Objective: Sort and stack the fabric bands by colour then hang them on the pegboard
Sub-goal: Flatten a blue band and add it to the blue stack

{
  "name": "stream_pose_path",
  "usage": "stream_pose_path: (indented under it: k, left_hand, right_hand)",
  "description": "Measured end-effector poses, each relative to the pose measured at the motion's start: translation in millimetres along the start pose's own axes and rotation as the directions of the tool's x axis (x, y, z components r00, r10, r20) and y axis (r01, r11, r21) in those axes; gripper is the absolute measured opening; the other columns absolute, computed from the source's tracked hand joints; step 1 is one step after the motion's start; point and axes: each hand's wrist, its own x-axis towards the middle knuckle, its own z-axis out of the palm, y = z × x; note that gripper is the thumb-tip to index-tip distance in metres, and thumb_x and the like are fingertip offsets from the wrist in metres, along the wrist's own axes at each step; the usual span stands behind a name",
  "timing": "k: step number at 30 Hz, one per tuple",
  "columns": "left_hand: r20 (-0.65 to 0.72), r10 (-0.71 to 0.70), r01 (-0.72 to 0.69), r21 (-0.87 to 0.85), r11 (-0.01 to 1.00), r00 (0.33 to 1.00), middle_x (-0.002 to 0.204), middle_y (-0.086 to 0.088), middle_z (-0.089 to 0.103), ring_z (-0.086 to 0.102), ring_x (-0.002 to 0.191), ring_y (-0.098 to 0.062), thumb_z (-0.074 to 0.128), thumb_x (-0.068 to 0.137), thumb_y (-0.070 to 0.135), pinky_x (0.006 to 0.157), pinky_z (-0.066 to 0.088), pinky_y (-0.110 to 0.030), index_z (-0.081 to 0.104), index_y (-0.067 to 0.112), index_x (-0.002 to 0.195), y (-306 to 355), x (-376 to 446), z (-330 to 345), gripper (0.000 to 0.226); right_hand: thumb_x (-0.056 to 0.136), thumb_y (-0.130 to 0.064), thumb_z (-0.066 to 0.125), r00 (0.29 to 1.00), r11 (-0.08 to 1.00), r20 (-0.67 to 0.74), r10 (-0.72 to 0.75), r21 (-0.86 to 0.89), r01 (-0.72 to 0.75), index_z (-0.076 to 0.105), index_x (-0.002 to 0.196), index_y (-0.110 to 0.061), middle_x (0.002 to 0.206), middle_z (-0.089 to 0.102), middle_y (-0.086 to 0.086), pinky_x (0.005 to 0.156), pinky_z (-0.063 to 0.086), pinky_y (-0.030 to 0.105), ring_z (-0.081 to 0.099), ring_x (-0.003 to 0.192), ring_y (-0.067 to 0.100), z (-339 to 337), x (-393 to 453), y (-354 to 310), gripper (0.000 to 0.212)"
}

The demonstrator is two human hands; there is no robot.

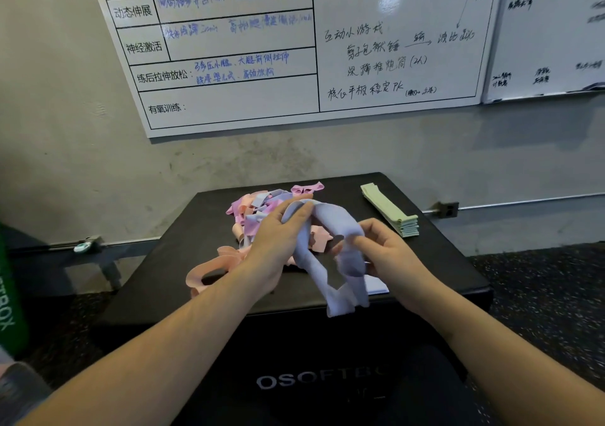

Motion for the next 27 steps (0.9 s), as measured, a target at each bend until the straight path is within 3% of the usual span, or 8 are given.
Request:
stream_pose_path:
  k: [6,12,15,17,20,22,24,27]
  left_hand:
    - [-0.032,-0.074,0.077,0.106,0.991,0.997,0.107,-0.002,0.075,0.067,0.106,-0.017,0.065,0.097,0.041,0.097,0.051,-0.029,0.075,0.015,0.112,1.5,-7.4,-2.1,0.032]
    - [0.140,-0.094,0.099,-0.028,0.995,0.986,0.117,-0.011,0.074,0.067,0.116,-0.028,0.064,0.094,0.048,0.110,0.047,-0.047,0.074,0.016,0.113,2.3,-13.0,-12.6,0.039]
    - [0.182,-0.091,0.118,-0.140,0.983,0.979,0.128,-0.023,0.067,0.061,0.125,-0.039,0.065,0.088,0.053,0.112,0.043,-0.055,0.067,0.008,0.126,3.2,-14.3,-15.6,0.058]
    - [0.171,-0.101,0.136,-0.205,0.969,0.980,0.130,-0.026,0.064,0.058,0.126,-0.043,0.065,0.089,0.049,0.111,0.043,-0.057,0.063,0.003,0.131,4.6,-16.3,-15.1,0.062]
    - [0.134,-0.123,0.155,-0.255,0.955,0.983,0.129,-0.028,0.064,0.060,0.124,-0.043,0.062,0.099,0.040,0.111,0.044,-0.058,0.064,0.004,0.127,7.5,-20.7,-11.3,0.046]
    - [0.144,-0.145,0.180,-0.274,0.945,0.979,0.127,-0.026,0.066,0.065,0.116,-0.038,0.058,0.101,0.036,0.109,0.046,-0.054,0.069,0.009,0.114,9.3,-23.0,-8.0,0.031]
    - [0.157,-0.156,0.197,-0.293,0.935,0.975,0.111,-0.018,0.073,0.068,0.101,-0.030,0.059,0.101,0.032,0.098,0.052,-0.046,0.071,0.016,0.103,9.3,-23.4,-5.4,0.020]
    - [0.201,-0.131,0.188,-0.295,0.937,0.971,0.083,-0.003,0.073,0.067,0.077,-0.020,0.055,0.103,0.027,0.073,0.051,-0.035,0.069,0.021,0.094,7.9,-21.7,-0.2,0.018]
  right_hand:
    - [0.104,-0.029,0.054,0.995,0.998,-0.093,0.026,0.067,-0.019,0.059,0.105,-0.014,0.070,0.061,0.008,0.056,0.047,0.032,0.055,0.058,0.021,-8.0,-8.5,-7.7,0.015]
    - [0.104,-0.028,0.053,0.994,0.999,-0.105,-0.021,-0.052,0.016,0.066,0.104,-0.013,0.069,0.060,0.014,0.043,0.035,0.025,0.043,0.047,0.019,-17.1,-14.7,-5.9,0.019]
    - [0.101,-0.019,0.057,0.998,0.993,-0.061,0.001,-0.115,-0.008,0.064,0.109,-0.016,0.063,0.057,0.002,0.049,0.034,0.029,0.043,0.050,0.016,-25.1,-16.1,-3.0,0.010]
    - [0.097,-0.011,0.059,1.000,0.986,-0.031,0.002,-0.166,-0.007,0.061,0.116,-0.023,0.070,0.058,-0.003,0.056,0.039,0.030,0.047,0.059,0.015,-31.3,-17.8,-2.5,0.023]
    - [0.093,-0.007,0.060,0.999,0.958,-0.043,-0.026,-0.285,0.013,0.058,0.122,-0.030,0.089,0.062,-0.006,0.063,0.046,0.027,0.055,0.064,0.003,-37.5,-21.3,-4.8,0.036]
    - [0.093,-0.012,0.065,0.999,0.942,-0.034,-0.040,-0.334,0.026,0.065,0.108,-0.028,0.089,0.066,-0.004,0.065,0.047,0.024,0.057,0.067,0.003,-37.8,-23.8,-5.4,0.022]
    - [0.092,-0.019,0.071,0.998,0.950,-0.043,-0.046,-0.310,0.031,0.068,0.094,-0.022,0.082,0.068,0.001,0.068,0.048,0.028,0.059,0.071,0.011,-37.2,-25.4,-5.5,0.004]
    - [0.091,-0.022,0.073,0.997,0.954,-0.058,-0.045,-0.299,0.026,0.064,0.106,-0.013,0.097,0.072,0.010,0.083,0.059,0.041,0.070,0.088,0.023,-35.3,-25.6,-4.7,0.019]
